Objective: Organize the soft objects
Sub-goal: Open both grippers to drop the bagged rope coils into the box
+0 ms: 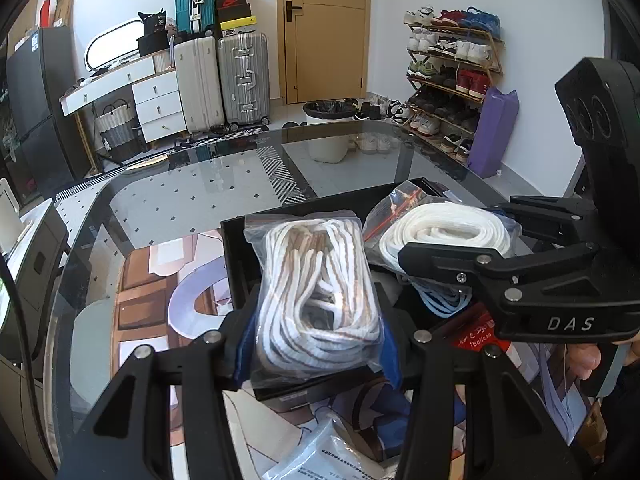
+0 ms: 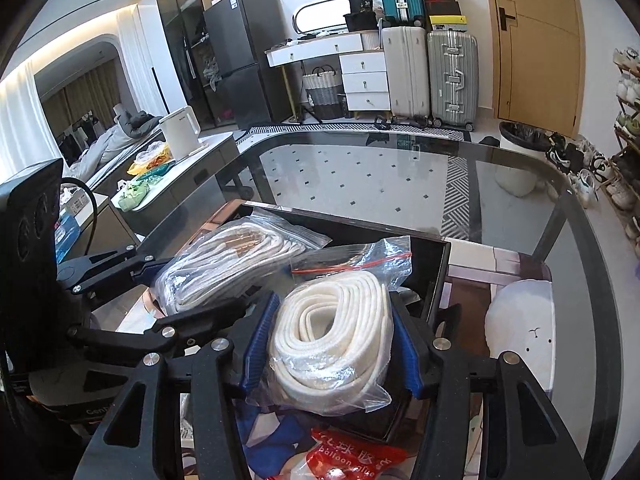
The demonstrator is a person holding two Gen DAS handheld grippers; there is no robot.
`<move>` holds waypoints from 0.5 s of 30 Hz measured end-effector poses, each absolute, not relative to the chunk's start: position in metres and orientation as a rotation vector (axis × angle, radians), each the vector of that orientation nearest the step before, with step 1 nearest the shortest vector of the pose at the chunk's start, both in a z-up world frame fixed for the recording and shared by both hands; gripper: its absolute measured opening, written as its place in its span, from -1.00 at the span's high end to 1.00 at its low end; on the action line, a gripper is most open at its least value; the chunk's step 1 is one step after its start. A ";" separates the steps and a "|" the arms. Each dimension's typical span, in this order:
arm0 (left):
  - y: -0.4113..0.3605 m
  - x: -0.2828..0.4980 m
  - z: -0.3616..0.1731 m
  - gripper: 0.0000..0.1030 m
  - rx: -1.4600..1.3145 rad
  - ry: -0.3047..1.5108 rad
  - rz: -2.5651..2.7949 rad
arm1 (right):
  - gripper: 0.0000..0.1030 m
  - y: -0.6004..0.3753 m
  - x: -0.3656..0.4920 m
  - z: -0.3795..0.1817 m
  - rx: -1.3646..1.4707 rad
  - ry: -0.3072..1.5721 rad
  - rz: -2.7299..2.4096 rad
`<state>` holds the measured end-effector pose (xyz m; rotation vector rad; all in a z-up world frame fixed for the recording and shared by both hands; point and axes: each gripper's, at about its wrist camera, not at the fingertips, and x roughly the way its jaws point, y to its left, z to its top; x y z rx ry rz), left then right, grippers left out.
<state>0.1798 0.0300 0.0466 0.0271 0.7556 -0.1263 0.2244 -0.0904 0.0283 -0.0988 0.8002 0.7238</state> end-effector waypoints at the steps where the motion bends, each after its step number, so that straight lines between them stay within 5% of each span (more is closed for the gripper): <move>1: 0.030 0.180 0.047 0.05 0.030 0.755 -0.127 | -0.05 -0.090 0.225 0.028 -0.098 0.801 0.723; 5: 0.031 0.180 0.047 0.03 0.016 0.754 -0.132 | -0.15 -0.089 0.225 0.030 -0.100 0.779 0.705; 10: 0.036 0.174 0.050 0.01 -0.013 0.734 -0.138 | -0.65 -0.104 0.208 0.048 -0.105 0.673 0.702; 15: 0.038 0.163 0.061 -0.28 -0.005 0.703 -0.132 | -0.89 -0.131 0.197 0.056 -0.076 0.664 0.664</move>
